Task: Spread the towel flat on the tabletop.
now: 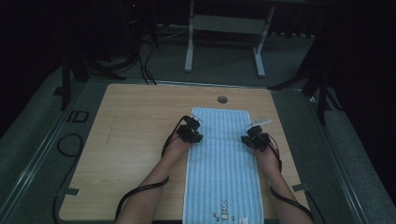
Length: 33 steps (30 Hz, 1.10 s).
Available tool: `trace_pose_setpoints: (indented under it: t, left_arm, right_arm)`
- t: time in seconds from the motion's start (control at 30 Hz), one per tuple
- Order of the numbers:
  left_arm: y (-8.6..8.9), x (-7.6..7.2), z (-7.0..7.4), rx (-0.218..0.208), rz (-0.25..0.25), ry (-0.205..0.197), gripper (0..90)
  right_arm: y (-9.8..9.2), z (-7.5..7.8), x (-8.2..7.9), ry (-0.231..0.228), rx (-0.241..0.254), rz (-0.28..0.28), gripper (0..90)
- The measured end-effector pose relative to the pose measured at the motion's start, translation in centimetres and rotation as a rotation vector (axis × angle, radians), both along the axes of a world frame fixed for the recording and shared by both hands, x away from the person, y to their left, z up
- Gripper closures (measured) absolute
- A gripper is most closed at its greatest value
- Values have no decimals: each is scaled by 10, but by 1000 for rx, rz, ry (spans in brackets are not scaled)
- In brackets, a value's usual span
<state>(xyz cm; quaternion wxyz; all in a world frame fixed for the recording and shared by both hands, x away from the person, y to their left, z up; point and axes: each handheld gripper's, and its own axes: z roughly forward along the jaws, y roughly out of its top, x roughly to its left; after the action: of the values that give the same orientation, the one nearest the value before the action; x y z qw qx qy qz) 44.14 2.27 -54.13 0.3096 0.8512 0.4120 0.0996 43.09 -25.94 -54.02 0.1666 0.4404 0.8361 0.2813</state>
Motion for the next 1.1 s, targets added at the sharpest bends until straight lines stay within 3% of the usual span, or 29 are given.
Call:
trace_pose_setpoints:
  t: [0.2,0.4,0.43,0.47,0.5,0.53,0.6,0.67,0.73,0.8,0.87,0.9,1.0,1.1]
  left_arm:
    - [-2,7,0,0,19,0,686]
    - [-6,13,2,21,28,9,678]
    - [-8,14,3,43,51,9,678]
    - [-8,13,4,52,70,4,591]
    - [-8,13,6,45,82,2,591]
    - [-6,10,11,15,78,1,571]
    - [-5,9,12,23,80,-8,531]
    - [0,8,13,40,87,-8,525]
    - [5,7,12,59,101,-12,525]
    - [10,7,10,60,121,-10,525]
    - [14,5,10,79,138,-22,525]
    - [16,4,9,64,140,-22,525]
    - [16,5,4,87,130,-7,525]
    - [16,7,1,71,121,-6,526]
  right_arm:
    - [-3,-2,10,-2,38,-32,894]
    - [0,1,24,8,-3,-41,889]
    - [0,1,26,11,-4,-41,888]
    - [-2,0,29,8,21,-40,877]
    - [-2,0,29,8,21,-40,877]
    - [-4,2,30,17,26,-36,802]
    - [-6,5,29,4,27,-42,772]
    - [-13,12,27,-24,63,-76,687]
    - [-20,15,26,-18,97,-108,636]
    - [-22,14,24,-17,51,-106,603]
    - [-25,10,22,2,38,-104,583]
    - [-26,8,20,3,34,-106,582]
    - [-29,0,17,17,67,-121,581]
    - [-32,-3,16,11,88,-141,590]
